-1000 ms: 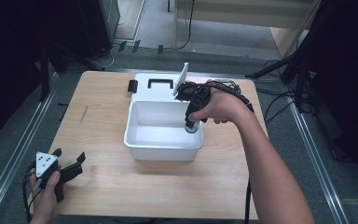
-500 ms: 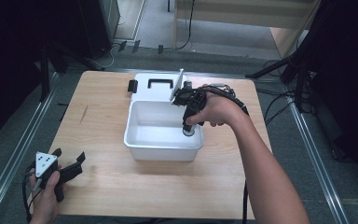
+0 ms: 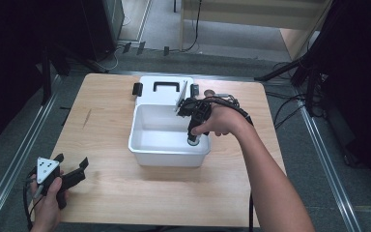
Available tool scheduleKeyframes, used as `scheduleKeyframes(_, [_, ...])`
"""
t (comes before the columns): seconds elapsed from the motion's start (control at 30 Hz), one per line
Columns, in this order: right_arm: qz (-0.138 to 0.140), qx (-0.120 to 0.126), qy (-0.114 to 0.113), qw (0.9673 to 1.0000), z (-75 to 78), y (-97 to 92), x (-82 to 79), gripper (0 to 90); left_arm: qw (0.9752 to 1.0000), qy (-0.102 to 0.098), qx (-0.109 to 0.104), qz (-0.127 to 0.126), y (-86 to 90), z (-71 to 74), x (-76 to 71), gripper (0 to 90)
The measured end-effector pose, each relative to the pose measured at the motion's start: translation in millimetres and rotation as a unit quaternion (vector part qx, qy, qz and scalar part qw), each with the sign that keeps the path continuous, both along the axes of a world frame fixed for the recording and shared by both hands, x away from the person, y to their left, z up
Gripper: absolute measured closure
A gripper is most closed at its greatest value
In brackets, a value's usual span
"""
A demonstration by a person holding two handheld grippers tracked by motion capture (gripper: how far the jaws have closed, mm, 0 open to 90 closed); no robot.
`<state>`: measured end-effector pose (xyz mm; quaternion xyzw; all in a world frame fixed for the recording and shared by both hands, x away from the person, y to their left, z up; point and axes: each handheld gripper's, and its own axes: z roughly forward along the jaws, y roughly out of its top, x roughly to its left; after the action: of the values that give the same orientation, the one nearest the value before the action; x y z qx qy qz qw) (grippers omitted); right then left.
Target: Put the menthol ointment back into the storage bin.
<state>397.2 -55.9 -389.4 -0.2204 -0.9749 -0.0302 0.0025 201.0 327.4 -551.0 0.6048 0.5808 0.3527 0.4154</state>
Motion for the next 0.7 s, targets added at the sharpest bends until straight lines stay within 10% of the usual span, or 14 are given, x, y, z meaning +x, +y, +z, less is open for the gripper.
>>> scheduleKeyframes(0.7, [0.040,0.007,-0.007,0.9991,-33.2,-0.9,-2.1,51.6,1.0000,0.001,0.001,-0.001,-0.2,0.1,-0.3,13.9])
